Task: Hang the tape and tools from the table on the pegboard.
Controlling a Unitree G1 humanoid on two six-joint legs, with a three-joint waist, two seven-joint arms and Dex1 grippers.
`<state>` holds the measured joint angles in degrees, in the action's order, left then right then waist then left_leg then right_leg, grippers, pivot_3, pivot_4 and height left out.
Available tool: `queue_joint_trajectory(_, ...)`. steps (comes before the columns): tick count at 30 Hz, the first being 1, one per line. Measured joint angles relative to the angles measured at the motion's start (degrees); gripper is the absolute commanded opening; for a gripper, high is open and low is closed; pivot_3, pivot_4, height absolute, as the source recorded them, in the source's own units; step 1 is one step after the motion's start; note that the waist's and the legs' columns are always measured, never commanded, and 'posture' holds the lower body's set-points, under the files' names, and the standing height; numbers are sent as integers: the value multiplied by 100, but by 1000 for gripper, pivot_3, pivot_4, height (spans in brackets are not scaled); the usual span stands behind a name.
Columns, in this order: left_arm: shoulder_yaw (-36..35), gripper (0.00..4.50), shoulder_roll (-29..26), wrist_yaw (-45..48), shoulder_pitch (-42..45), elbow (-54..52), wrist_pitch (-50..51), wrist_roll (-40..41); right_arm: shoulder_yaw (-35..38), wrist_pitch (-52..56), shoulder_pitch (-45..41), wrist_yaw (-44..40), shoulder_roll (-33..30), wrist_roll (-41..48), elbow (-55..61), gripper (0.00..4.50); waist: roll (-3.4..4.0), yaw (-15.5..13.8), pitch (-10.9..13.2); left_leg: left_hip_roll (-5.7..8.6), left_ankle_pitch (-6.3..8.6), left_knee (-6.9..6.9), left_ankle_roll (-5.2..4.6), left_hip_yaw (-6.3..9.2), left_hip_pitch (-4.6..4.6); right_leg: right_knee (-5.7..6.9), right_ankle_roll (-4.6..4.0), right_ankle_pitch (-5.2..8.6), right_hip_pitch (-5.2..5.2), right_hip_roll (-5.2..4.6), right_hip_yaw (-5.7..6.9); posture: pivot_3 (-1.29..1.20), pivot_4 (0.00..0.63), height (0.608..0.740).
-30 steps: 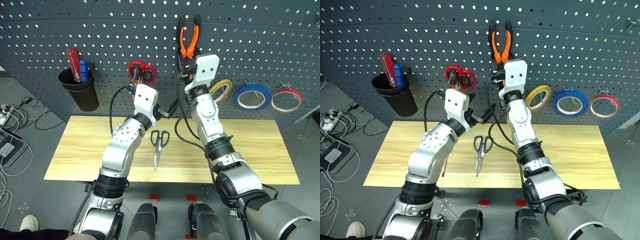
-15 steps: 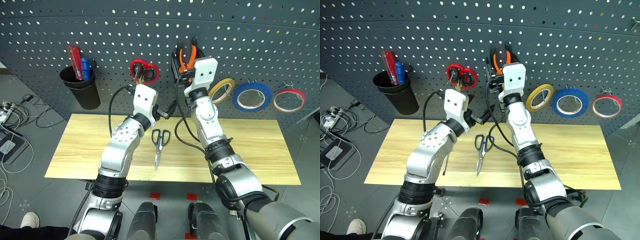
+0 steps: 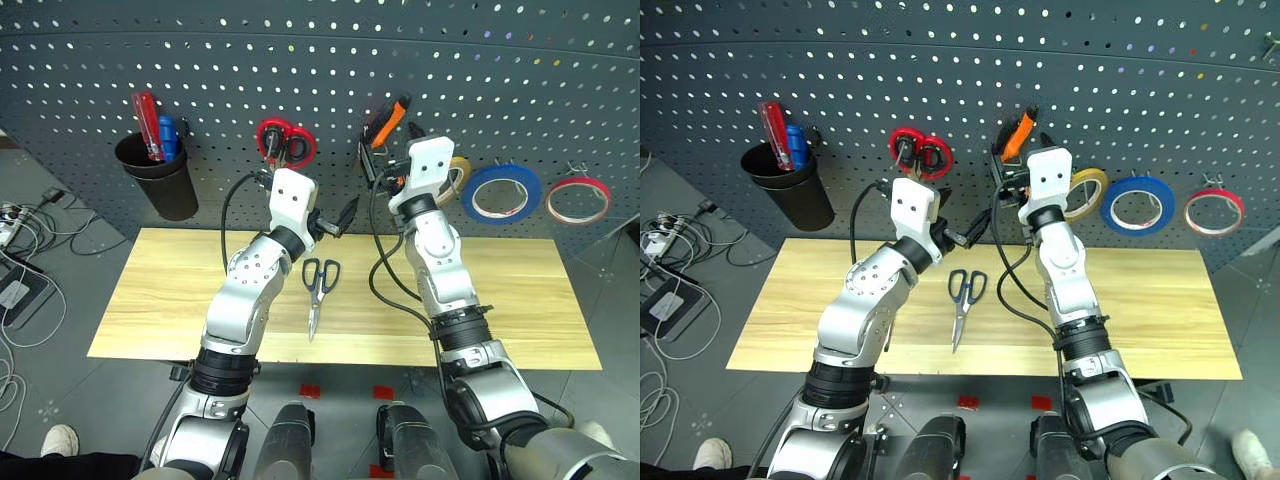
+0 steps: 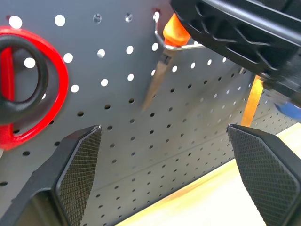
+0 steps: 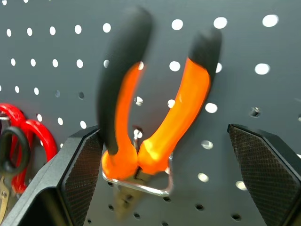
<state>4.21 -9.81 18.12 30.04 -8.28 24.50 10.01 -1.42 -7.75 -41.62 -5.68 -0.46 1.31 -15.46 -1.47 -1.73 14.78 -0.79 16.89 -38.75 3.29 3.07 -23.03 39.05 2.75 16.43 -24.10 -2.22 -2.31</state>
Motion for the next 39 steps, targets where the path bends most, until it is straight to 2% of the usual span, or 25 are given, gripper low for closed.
queue_joint_trajectory(4,0,4500,19,-29,-66,-13,-7,0,-72,598,471,-204,-99,34,831,4451,0,23,0,0,0,2,-1,0,0,-1,0,0,0,0,0,160,276,740)
queue_joint_trajectory(11,44,4500,121,-452,-673,-54,181,-225,-247,1660,1270,-641,-380,276,2172,4451,0,40,1,0,5,2,-9,3,-1,-4,1,0,0,0,0,131,290,740)
queue_joint_trajectory(14,114,4500,186,-745,-955,-57,382,-443,-330,2231,1727,-1081,-727,557,2846,4451,-2,37,4,3,11,2,-19,6,-1,-7,1,0,5,-1,1,118,299,740)
queue_joint_trajectory(18,229,4500,272,-1006,-1234,-33,684,-640,-589,2907,2448,-2073,-1509,1035,3233,4451,-6,41,48,4,13,0,-24,10,0,-8,1,1,9,-1,3,99,319,740)
queue_joint_trajectory(22,339,4500,359,-1183,-1285,165,1077,-816,-847,2878,2895,-2972,-2136,1274,3484,4451,-11,68,138,4,15,-2,-27,11,2,-5,2,1,10,2,1,80,343,740)
queue_joint_trajectory(25,454,4500,413,-1296,-1378,259,1361,-938,-1015,2659,3052,-3393,-2331,1333,3603,4451,-14,100,217,3,15,-2,-27,11,0,-6,2,1,8,3,1,75,358,740)
queue_joint_trajectory(39,662,4500,587,-1418,-1577,442,1999,-1157,-1279,2441,3158,-3819,-2364,1328,3710,4451,-28,169,591,1,15,-8,-27,13,0,0,3,1,10,-1,2,33,439,740)
